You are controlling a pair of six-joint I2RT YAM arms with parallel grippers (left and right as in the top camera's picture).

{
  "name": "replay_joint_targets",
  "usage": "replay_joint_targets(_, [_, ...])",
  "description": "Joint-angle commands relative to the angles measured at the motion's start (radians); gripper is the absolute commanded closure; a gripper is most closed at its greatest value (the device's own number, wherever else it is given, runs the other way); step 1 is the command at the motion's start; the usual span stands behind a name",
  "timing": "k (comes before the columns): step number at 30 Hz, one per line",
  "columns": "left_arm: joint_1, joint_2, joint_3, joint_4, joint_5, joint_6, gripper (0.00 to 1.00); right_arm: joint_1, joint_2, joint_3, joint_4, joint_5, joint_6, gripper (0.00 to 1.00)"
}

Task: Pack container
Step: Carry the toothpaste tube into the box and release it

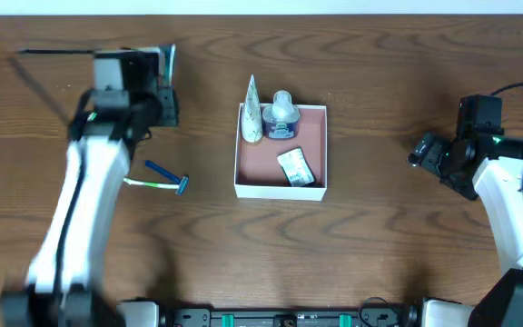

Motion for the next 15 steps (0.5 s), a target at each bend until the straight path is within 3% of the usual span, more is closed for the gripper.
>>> replay_joint_targets(1, [-0.066,-0.138,0.013,-0.032,0.103,0.058,0.94,-0.008,0.000,0.011,-0.002,0.003,-0.014,0.01])
replay_joint_targets(7, [-0.262,-0.275,0.012,-0.092,0.105,0.184,0.94,-0.008,0.000,0.011,-0.002,0.003,-0.014,0.01])
replay_joint_targets(12, [-0.419,-0.244,0.010,-0.152,0.104,0.329,0.94,-0.008,0.000,0.011,-0.002,0.003,-0.014,0.01])
replay_joint_targets(15, [-0.478,-0.192,0.008,-0.177,0.103,0.417,0.89,-0.008,0.000,0.011,-0.001,0.003,-0.014,0.01])
